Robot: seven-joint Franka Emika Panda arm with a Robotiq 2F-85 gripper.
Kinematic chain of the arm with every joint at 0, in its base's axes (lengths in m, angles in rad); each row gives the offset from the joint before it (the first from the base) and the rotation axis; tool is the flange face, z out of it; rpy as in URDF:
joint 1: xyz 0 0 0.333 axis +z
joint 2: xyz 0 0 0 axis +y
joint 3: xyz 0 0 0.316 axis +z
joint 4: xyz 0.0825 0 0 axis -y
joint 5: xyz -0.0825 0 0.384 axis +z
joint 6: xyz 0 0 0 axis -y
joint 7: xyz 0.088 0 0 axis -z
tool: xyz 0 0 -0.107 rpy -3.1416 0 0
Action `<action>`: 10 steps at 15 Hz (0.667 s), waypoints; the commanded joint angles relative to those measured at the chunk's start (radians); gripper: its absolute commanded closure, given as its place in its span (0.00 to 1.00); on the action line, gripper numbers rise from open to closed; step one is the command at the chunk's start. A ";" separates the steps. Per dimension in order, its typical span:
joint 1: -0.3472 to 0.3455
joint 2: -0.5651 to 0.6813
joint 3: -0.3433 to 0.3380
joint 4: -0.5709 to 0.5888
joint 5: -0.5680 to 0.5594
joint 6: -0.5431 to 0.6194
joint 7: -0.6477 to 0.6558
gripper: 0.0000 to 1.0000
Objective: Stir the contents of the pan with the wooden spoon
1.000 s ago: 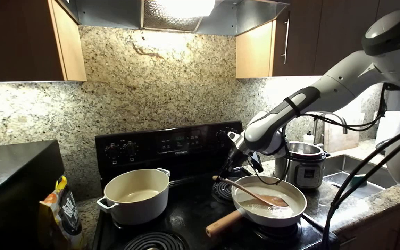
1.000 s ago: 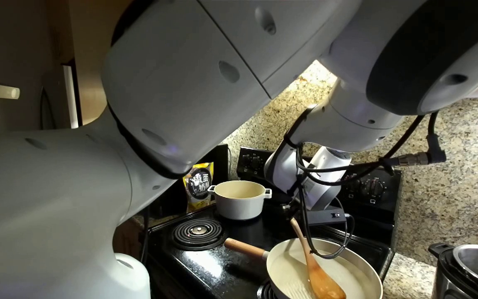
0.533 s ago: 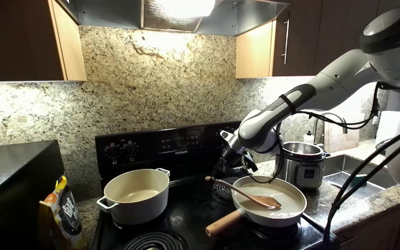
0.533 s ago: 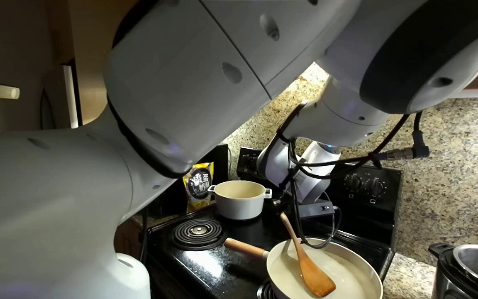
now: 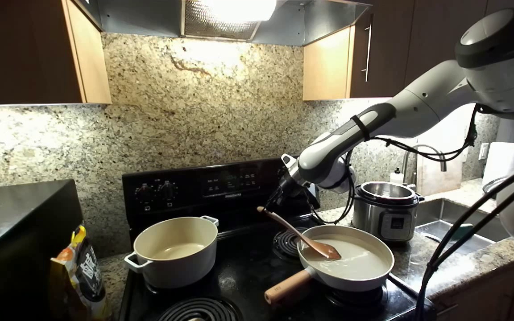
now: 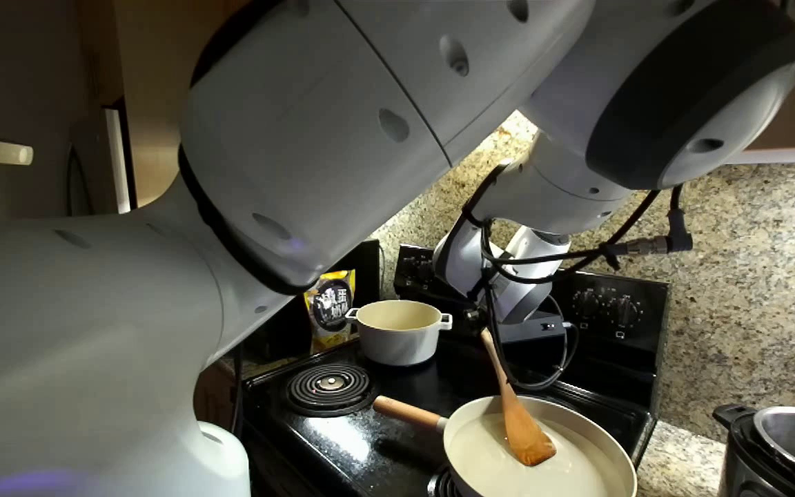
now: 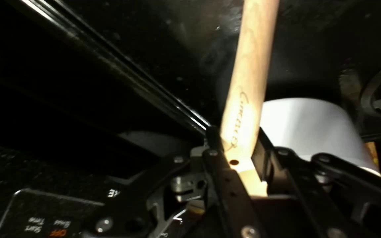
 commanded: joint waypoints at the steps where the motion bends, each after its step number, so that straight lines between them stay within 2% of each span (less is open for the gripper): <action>1: 0.016 -0.025 -0.023 0.026 0.029 0.070 0.023 0.90; 6: -0.014 -0.020 -0.052 0.028 0.019 0.072 0.040 0.90; 10: -0.081 -0.009 -0.034 -0.026 0.008 0.081 0.021 0.90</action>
